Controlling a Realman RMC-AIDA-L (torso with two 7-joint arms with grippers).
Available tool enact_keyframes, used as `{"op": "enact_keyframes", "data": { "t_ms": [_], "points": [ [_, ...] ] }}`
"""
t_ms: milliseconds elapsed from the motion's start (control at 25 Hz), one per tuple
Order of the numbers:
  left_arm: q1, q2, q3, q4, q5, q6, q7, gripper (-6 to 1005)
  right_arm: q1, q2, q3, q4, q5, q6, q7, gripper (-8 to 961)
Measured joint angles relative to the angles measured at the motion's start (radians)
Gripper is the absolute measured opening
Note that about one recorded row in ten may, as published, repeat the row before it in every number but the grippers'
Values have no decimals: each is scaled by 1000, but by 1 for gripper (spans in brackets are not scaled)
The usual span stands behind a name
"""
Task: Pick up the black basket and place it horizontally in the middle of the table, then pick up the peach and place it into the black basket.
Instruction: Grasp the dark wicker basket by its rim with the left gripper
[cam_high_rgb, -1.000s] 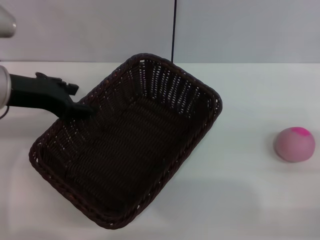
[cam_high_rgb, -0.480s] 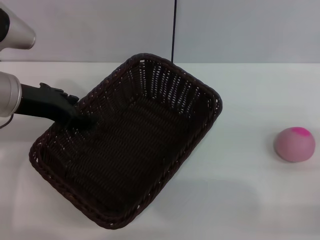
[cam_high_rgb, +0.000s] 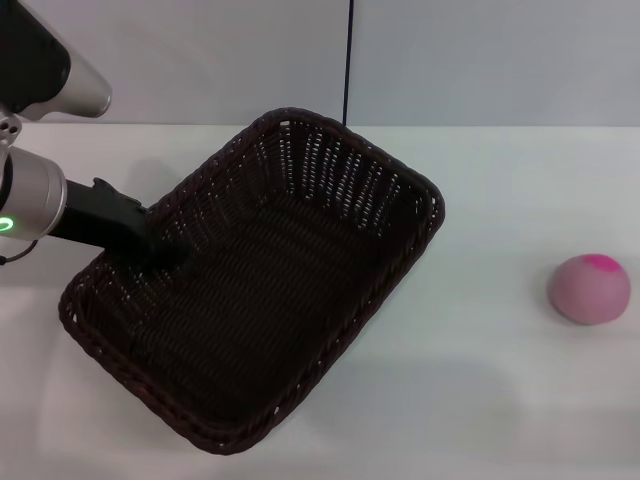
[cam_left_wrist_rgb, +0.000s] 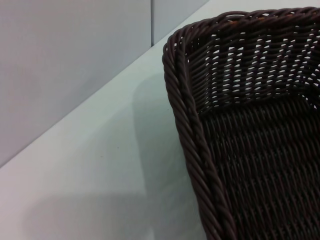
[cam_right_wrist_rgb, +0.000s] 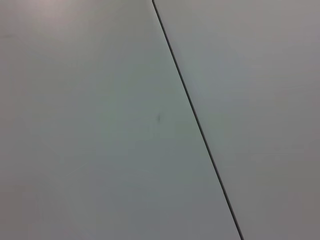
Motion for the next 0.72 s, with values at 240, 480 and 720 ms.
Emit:
{"op": "enact_keyframes", "data": {
  "t_ms": [240, 480, 720],
  "points": [
    [-4, 1, 3, 22, 11, 0, 17, 351, -4, 1, 0, 2, 0, 13, 0, 725],
    [-6, 1, 8, 28, 13, -17, 60, 228, -4, 2, 0, 6, -1, 24, 0, 725],
    [-32, 2, 6, 80, 8, -27, 203, 226, -14, 3, 0, 7, 2, 24, 23, 724]
  ]
}}
